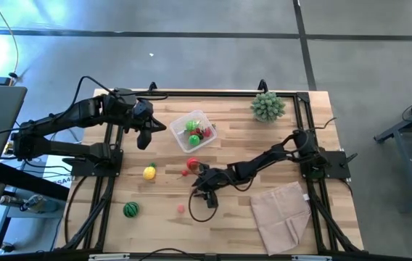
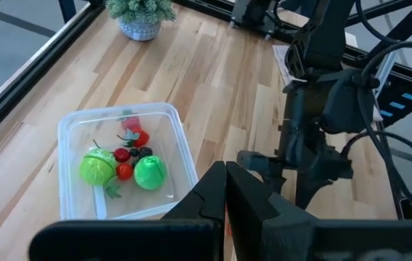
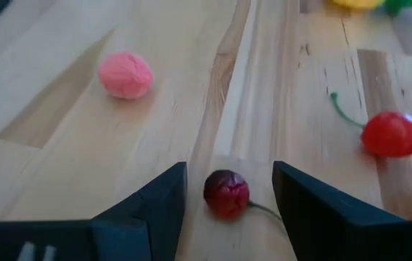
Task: Pick and placing Produce into tupperware
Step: Put the dark red cherry into the transparent bin
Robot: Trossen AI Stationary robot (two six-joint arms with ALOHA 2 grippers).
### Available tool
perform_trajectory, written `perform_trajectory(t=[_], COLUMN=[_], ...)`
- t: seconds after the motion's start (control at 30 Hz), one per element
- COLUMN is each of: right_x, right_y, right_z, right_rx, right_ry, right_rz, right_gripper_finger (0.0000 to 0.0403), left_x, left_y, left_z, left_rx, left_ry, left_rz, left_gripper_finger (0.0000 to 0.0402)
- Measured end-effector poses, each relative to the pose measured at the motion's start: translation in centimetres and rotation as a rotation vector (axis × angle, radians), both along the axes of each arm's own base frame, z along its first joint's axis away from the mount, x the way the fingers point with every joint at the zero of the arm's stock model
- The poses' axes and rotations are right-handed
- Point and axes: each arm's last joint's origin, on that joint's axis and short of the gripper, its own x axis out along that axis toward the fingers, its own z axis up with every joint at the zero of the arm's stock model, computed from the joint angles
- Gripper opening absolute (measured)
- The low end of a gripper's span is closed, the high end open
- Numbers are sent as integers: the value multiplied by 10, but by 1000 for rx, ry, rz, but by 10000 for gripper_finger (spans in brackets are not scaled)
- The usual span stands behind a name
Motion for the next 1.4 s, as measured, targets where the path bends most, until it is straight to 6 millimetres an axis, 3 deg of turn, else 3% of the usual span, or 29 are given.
perform_trajectory(t=[0.37, 0.77, 1.4], right_x=[-2, -2, 0], right_y=[-1, -1, -3], right_z=[-3, -3, -1], right_rx=[0, 16, 35], right_ry=[41, 47, 25], right_rz=[-7, -16, -22], right_gripper_finger=[195, 135, 133], left_x=[0, 0, 0], left_y=[0, 0, 0], left_z=[0, 0, 0], left_rx=[0, 1, 1], left_ry=[-1, -1, -1], left_rz=[0, 0, 0], left_gripper_finger=[1, 1, 1])
